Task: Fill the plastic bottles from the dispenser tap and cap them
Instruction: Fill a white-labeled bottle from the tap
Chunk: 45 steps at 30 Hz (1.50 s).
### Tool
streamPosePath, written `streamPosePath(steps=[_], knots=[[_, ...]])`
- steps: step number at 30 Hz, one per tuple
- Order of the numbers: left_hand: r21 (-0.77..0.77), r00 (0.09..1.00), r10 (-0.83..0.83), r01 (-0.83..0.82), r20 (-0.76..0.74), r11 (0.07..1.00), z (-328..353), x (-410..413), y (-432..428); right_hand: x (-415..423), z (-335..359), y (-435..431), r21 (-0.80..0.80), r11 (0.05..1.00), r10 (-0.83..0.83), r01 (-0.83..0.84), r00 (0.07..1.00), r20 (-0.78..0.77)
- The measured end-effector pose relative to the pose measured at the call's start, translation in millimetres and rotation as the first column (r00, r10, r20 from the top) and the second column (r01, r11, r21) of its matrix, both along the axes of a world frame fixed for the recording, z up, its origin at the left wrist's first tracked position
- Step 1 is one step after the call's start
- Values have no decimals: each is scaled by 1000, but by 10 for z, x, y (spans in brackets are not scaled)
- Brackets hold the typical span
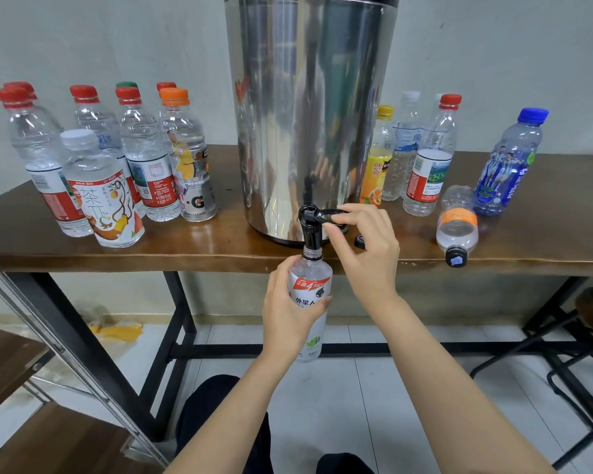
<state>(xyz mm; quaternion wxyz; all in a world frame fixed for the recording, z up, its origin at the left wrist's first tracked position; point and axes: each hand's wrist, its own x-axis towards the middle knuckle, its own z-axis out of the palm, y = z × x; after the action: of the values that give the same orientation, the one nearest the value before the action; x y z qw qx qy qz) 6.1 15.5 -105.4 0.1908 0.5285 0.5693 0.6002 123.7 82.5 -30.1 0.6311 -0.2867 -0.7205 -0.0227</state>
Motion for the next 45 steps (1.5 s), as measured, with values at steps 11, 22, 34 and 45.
streamPosePath(steps=[11,22,34,45], knots=[[7,1000,-2,3,-2,1000,-20,0,20,-20,-24,5,-39,999,15,-16,1000,-25],[-5,1000,10,-10,-23,1000,-30,3,25,-30,-42,3,-70,997,34,-37,999,-42],[-8,999,21,-21,-49,1000,-37,-3,29,-34,-40,-5,-75,995,53,-58,997,-57],[-16,999,20,-20,-35,1000,-46,1,26,-38,-37,-20,-83,995,54,-59,997,-59]])
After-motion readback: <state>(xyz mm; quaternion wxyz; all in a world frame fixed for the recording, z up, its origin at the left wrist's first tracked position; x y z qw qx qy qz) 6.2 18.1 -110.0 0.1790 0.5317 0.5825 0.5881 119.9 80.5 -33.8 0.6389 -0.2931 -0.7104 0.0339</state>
